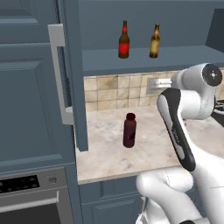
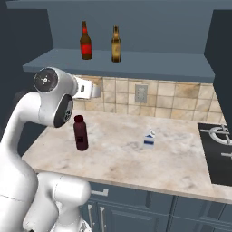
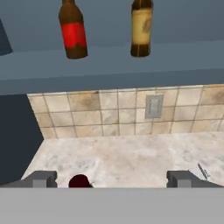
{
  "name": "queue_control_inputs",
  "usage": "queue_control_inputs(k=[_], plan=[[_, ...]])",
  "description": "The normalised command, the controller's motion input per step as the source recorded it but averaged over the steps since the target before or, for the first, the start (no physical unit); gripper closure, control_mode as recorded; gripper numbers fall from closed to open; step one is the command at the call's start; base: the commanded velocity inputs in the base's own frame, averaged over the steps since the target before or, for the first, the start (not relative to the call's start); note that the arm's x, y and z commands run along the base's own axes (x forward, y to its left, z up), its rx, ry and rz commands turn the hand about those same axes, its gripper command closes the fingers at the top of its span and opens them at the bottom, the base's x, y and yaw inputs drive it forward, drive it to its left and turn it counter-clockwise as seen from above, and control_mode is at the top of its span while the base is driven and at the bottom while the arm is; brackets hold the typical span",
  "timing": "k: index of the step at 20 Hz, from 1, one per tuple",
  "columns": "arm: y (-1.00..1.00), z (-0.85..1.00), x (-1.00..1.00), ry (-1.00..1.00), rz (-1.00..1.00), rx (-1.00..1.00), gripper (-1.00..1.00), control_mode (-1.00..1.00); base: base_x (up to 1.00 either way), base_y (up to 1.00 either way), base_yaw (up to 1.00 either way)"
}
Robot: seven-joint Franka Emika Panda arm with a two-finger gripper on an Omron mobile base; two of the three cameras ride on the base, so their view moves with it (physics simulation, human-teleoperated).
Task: Sort all alcoholic drinks to one cabinet, and non-alcoholic drinks to the other.
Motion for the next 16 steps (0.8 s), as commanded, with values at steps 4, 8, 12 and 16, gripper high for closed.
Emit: queue_control_inputs(k=[4, 8, 12, 16], plan=[[0.18, -0.38, -0.94, 0.11, 0.00, 0.03, -1.00, -1.00, 0.00, 0.00, 0.00], [0.30, -0.62, -0.45, 0.16, 0.00, 0.00, -1.00, -1.00, 0.00, 0.00, 0.00], [0.19, -0.63, -0.05, 0.18, 0.00, 0.00, -1.00, -1.00, 0.00, 0.00, 0.00], [0.15, -0.61, -0.01, 0.16, 0.00, 0.00, -1.00, -1.00, 0.00, 0.00, 0.00]])
